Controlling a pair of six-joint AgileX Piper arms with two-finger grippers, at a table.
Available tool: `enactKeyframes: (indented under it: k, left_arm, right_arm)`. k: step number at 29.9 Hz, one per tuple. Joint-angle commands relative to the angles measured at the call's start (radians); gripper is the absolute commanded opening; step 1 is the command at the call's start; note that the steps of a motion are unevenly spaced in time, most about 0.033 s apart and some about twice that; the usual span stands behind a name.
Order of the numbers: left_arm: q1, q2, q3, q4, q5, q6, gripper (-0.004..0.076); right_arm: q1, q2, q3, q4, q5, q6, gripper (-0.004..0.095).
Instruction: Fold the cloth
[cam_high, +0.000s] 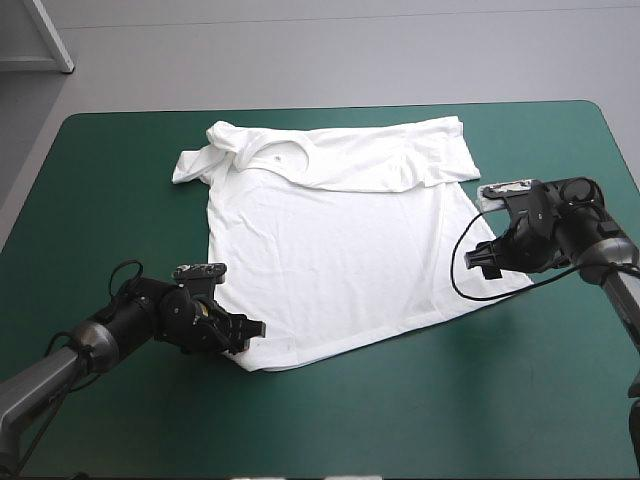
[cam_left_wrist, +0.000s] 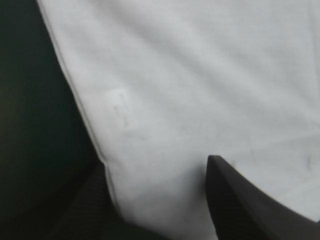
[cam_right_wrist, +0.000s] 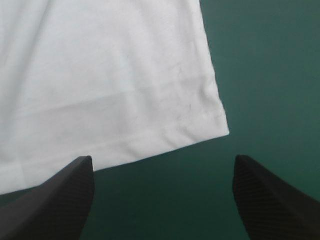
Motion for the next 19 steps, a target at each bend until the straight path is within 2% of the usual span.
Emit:
enactKeyframes:
  k: [1,3,5,9,19]
  left_arm:
    - [-0.035,0.011,-0.003,-0.035,-0.065,0.002,0.0375]
    - [-0.051,0.011,-0.003,-0.035,-0.061,0.002,0.0316]
    - [-0.062,0.011,-0.003,-0.037,-0.054,0.002,0.0221]
    - [-0.064,0.011,-0.003,-0.035,-0.026,0.025,-0.0009]
    - [-0.064,0.011,-0.005,-0.021,-0.017,0.029,-0.0008]
  right_arm:
    - [-0.027,-0.013,-0.006,-0.022,-0.099,0.0,0.0709]
    - [-0.046,0.011,-0.006,-0.022,-0.134,0.0,0.0709]
    - [-0.069,0.038,-0.006,-0.018,-0.157,0.0,0.0709]
    - [-0.113,0.103,-0.006,0.048,-0.175,-0.04,0.0709]
    - [-0.137,0.227,-0.006,0.159,-0.173,-0.1,0.0701]
